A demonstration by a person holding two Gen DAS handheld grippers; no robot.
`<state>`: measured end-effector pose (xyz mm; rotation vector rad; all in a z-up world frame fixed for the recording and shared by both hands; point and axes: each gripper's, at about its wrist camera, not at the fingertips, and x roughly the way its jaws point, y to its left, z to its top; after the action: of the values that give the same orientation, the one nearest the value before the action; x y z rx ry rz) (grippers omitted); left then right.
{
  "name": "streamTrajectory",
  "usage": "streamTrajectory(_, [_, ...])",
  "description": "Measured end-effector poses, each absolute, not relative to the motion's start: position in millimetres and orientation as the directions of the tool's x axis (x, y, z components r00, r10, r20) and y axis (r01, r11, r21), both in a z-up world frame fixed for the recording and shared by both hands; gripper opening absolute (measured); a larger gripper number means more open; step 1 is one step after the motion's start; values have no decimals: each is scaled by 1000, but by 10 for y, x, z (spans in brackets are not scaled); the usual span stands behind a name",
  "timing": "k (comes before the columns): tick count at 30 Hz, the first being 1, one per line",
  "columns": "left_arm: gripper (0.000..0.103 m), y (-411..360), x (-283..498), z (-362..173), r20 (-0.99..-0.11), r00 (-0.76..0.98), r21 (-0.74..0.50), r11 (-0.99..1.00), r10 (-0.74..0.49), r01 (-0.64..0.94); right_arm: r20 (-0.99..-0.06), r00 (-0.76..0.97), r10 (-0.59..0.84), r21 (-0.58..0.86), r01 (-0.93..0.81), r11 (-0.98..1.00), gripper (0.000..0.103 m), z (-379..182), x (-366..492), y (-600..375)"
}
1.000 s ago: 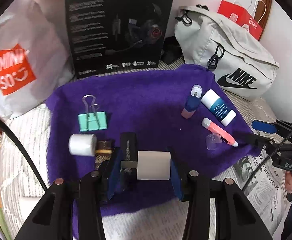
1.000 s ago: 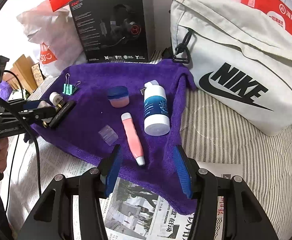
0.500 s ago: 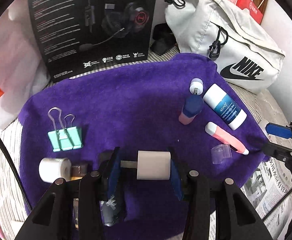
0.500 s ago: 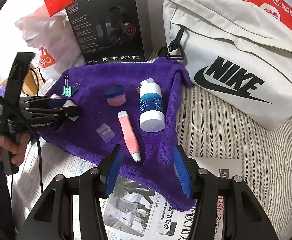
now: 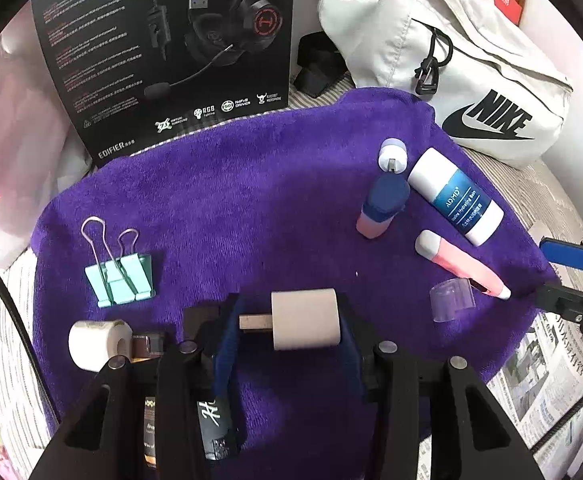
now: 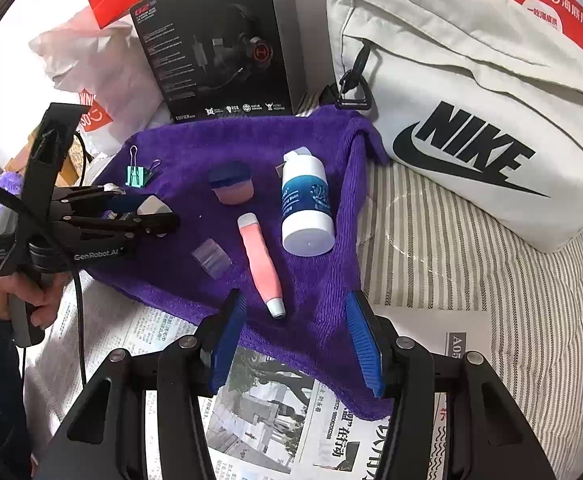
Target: Organize rigid objects
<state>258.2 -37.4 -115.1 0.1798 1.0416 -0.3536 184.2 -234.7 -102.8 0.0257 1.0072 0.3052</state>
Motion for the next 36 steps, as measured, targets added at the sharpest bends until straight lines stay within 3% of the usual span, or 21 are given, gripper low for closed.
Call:
streamTrajectory(4, [47,-333,2527,-1127,-877,437,-34,933,-201,360,-833,493,252,150,-237,960,53,-1031,1839,-2338])
streamTrajectory(10, [67,-311,2309,-950,-868,460,-20,940,-185,340,-829,502,247,146,-232,962,56,-948,1745,-2338])
streamTrajectory(15, [87,-310,1985,-701,-845,507,2,946,-172,325,-816,522,247,151,-221,964,69,-824,1598,-2330])
streamTrajectory(18, [91,-354,1779,-571,-829,539,39,947,-148,320,-811,537,235,135,-219,966,85,-744,1475,-2299])
streamTrajectory(21, [101,-399,1553,-448,-810,573,67,951,-125,302,-803,552,224,117,-223,968,89,-660,1336,-2261])
streamTrajectory(27, [101,-431,1247,-297,-790,611,112,965,-58,237,-782,594,191,82,-206,975,103,-489,1089,-2223])
streamTrajectory(36, [101,-361,927,-208,-777,625,31,987,-76,158,-805,551,221,157,-161,974,103,-528,847,-2272])
